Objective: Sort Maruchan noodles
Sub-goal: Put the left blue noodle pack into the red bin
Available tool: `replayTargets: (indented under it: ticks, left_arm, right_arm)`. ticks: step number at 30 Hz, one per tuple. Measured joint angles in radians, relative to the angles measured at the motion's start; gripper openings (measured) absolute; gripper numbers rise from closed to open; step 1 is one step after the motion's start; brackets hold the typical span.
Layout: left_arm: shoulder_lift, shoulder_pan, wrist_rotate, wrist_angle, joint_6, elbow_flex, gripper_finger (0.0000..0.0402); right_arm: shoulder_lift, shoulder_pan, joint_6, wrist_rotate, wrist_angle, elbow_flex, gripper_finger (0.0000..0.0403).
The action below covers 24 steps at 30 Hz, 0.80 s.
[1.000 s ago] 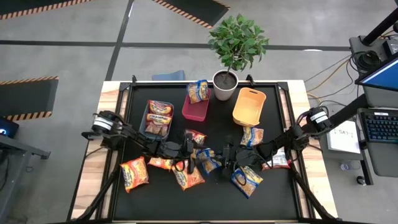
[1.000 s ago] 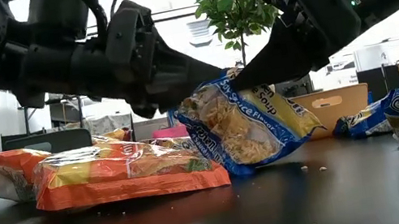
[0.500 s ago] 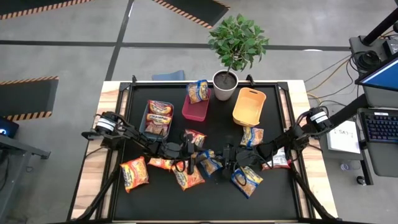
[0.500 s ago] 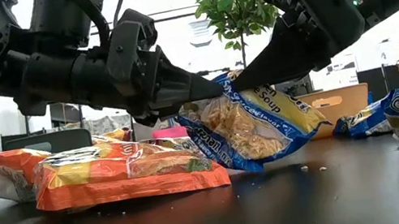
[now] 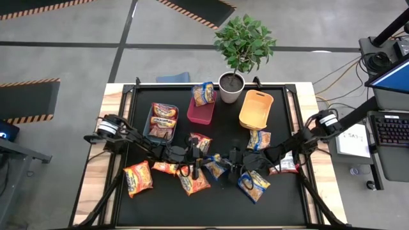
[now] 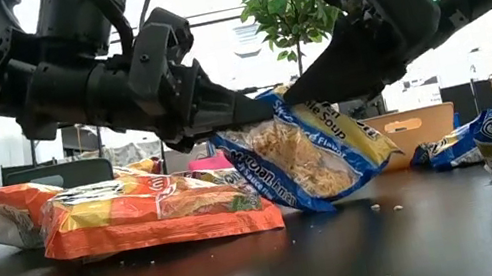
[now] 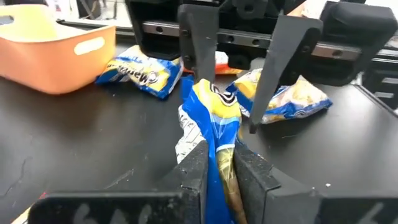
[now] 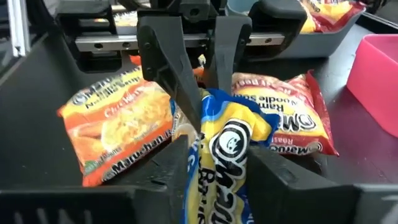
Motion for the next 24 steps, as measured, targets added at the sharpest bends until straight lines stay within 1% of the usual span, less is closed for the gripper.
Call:
replayTargets:
  ticks: [3,7,11,15,18,24]
  left_arm:
    - [-0.025,-0.001,0.011,-0.012,0.025,0.0,0.0036]
    - [-0.087,-0.001,0.019,-0.079,0.074,0.0,0.0036]
    - [-0.186,0.0,0.021,-0.184,0.143,0.0,0.0036]
    - [-0.309,0.003,0.021,-0.295,0.223,0.002,0.0035]
    - [-0.402,0.014,0.017,-0.386,0.277,0.012,0.0035]
    - [-0.56,0.085,0.002,-0.604,0.424,0.06,0.0035]
  right_arm:
    - [-0.033,0.0,0.0,-0.003,-0.01,0.0,0.0152]
    - [-0.106,0.0,-0.011,-0.046,-0.039,0.0,0.0181]
    - [-0.195,0.0,-0.011,-0.052,-0.128,0.0,0.0204]
    - [-0.282,0.0,-0.012,-0.051,-0.22,-0.001,0.0217]
    - [-0.348,-0.001,-0.033,-0.04,-0.294,0.0,0.0223]
    - [-0.434,-0.001,-0.082,0.054,-0.381,-0.001,0.0224]
